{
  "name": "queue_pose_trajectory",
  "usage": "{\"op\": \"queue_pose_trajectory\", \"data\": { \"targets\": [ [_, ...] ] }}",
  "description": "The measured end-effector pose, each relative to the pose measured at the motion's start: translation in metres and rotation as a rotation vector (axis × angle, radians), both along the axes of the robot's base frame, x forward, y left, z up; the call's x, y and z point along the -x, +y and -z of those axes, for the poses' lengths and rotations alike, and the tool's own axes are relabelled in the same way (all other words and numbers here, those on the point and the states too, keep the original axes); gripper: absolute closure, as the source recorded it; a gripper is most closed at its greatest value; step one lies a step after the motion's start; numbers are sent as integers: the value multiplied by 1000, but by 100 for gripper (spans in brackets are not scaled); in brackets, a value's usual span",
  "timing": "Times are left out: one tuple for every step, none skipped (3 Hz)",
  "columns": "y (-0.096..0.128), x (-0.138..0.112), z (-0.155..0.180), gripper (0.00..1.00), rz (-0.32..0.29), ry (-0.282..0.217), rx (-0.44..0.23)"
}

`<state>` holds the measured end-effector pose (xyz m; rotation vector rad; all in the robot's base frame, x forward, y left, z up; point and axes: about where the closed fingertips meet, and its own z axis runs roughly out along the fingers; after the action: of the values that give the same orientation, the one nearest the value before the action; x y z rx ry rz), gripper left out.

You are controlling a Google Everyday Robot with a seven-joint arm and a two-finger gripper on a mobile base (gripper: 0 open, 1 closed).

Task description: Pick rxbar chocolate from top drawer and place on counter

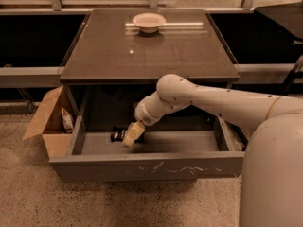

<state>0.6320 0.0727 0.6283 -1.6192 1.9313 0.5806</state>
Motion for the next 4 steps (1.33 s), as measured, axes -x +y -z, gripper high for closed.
{"op": "queue_pose_trajectory", "data": {
  "targets": [
    [6,1,9,0,-5,-9,29],
    [8,5,18,0,-4,-21,66],
    [11,12,29,2,-21,-46,140],
    [11,15,34,26,-31,-57,171]
  ]
}}
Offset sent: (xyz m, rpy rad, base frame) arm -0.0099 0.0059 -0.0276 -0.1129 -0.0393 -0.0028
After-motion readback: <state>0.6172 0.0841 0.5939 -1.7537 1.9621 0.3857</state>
